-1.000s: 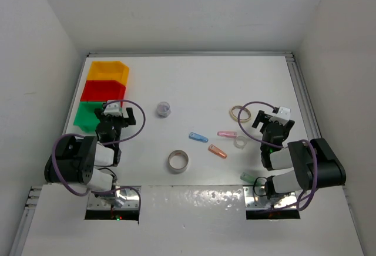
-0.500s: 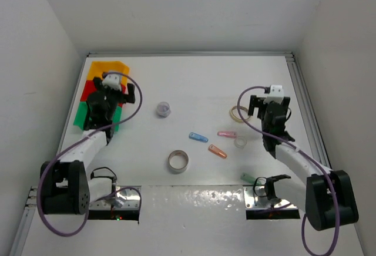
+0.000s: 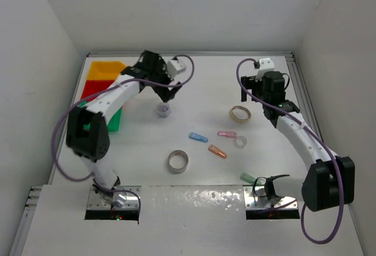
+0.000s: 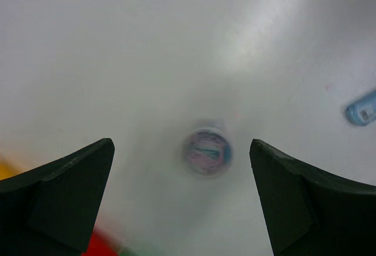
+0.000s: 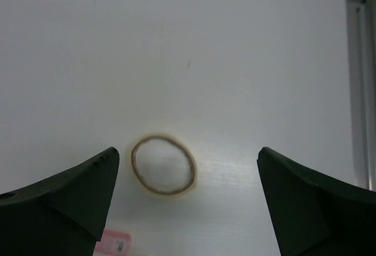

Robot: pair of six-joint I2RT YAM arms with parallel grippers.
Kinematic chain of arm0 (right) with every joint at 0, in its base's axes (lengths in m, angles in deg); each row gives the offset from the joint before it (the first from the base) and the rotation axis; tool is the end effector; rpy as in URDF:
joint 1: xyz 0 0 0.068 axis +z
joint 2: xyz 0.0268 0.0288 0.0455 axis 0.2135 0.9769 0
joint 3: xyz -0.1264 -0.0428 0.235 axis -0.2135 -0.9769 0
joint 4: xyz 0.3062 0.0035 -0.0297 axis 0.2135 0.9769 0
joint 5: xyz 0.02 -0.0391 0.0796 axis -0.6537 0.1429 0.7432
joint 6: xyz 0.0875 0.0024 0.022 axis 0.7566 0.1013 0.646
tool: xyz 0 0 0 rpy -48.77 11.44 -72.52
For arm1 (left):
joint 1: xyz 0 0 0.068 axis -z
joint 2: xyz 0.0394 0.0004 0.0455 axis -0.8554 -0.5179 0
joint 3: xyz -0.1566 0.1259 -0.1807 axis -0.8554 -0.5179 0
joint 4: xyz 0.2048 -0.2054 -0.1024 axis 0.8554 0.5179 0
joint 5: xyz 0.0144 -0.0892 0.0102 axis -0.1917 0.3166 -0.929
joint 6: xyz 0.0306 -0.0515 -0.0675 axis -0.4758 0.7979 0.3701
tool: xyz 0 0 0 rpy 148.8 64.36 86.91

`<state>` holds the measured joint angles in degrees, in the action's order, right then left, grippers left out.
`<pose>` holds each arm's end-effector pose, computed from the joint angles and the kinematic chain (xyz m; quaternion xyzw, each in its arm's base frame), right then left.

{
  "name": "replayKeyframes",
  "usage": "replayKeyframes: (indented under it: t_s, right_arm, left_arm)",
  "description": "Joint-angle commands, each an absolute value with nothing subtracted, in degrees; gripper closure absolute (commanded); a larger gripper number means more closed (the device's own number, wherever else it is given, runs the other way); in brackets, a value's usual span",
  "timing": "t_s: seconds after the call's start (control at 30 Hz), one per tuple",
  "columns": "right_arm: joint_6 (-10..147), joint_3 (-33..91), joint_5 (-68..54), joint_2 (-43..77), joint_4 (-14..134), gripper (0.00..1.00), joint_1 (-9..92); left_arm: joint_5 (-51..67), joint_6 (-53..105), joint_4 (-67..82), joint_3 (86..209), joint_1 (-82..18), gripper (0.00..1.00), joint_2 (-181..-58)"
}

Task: Sort the stationery into containers
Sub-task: Pick up the stationery from the center of the board.

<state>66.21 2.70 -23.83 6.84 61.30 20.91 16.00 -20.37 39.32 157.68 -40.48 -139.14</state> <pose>0.3687 0.0432 0.2481 0.0118 0.8346 -0.0011 0.5508 0.4257 -0.1648 0.2639 0.4542 0.7860 -0.0730 0.4129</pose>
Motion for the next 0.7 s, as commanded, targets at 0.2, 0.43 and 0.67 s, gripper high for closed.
replayKeyframes:
  t_s: [0.2,0.43,0.67]
  right_arm:
    - [66.6,-1.1,-25.6,7.2,68.2,0.01,27.3]
    - [65.9,-1.6,-24.2,6.9,70.9,0.01,29.2]
    - [65.5,-3.0,-25.3,5.5,69.7,0.01,29.5]
  left_arm:
    - [8.9,-21.5,53.4,157.9,-35.5,0.0,-151.6]
    - [9.3,-13.8,53.9,162.8,-39.0,0.08,-161.1]
    - [9.5,-15.7,51.0,157.3,-35.3,0.15,-157.4]
